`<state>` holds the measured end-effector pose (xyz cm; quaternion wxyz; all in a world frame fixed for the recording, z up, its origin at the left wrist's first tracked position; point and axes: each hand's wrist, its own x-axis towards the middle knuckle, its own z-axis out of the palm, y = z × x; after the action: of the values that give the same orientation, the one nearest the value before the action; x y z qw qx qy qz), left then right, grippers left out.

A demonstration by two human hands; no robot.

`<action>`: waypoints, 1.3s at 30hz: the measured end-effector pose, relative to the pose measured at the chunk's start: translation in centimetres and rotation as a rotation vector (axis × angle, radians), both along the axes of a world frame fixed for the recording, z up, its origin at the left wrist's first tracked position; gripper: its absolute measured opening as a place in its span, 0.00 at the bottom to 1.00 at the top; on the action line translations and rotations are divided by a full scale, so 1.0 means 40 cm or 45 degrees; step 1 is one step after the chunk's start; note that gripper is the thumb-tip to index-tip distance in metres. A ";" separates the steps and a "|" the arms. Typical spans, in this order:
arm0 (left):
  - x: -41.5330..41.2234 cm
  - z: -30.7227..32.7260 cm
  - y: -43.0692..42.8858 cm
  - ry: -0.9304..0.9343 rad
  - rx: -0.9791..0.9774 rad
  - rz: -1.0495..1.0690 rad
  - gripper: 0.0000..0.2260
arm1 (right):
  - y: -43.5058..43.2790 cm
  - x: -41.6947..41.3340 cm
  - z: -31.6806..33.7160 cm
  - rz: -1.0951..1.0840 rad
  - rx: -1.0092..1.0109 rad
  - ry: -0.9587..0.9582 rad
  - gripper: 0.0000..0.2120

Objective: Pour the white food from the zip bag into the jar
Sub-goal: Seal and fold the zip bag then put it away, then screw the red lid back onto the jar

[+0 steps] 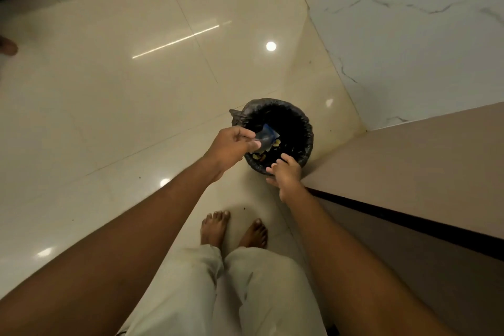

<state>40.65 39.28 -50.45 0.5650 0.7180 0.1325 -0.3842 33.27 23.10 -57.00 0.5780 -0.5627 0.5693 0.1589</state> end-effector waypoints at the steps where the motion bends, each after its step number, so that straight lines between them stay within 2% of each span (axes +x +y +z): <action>1: -0.012 0.034 0.004 -0.006 0.009 0.012 0.11 | 0.012 -0.019 0.037 0.191 -0.108 -0.057 0.25; 3: -0.039 0.126 0.013 -0.031 0.037 0.023 0.09 | 0.032 -0.061 0.145 0.506 -0.285 -0.120 0.22; 6: -0.089 0.279 0.029 -0.087 0.095 -0.004 0.07 | 0.067 -0.107 0.328 0.658 -0.403 -0.191 0.20; 13: -0.218 0.647 0.042 -0.243 0.053 -0.126 0.05 | 0.085 -0.234 0.767 0.569 -0.409 -0.404 0.18; 18: -0.314 0.802 0.027 -0.440 0.043 -0.236 0.06 | 0.064 -0.342 0.968 0.600 -0.560 -0.503 0.17; 21: -0.365 0.852 -0.019 -0.591 0.013 -0.359 0.07 | 0.008 -0.423 1.040 0.641 -0.849 -0.514 0.17; 25: -0.416 0.912 -0.146 -0.642 -0.143 -0.544 0.10 | -0.088 -0.562 1.109 0.540 -1.276 -0.502 0.15; 28: -0.444 0.952 -0.272 -0.652 -0.234 -0.663 0.12 | -0.163 -0.648 1.137 0.417 -1.394 -0.390 0.18; 35: -0.608 0.991 -0.602 -0.759 -0.368 -0.953 0.13 | -0.396 -0.903 1.180 0.088 -1.615 -0.225 0.16; 39: -0.744 0.996 -0.767 -0.748 -0.400 -1.111 0.19 | -0.532 -1.071 1.172 0.010 -1.671 -0.152 0.15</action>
<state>10.91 8.61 -10.63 0.4669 0.6905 -0.3998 -0.3813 -9.56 1.80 -10.14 0.1450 -0.8082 0.5129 -0.2504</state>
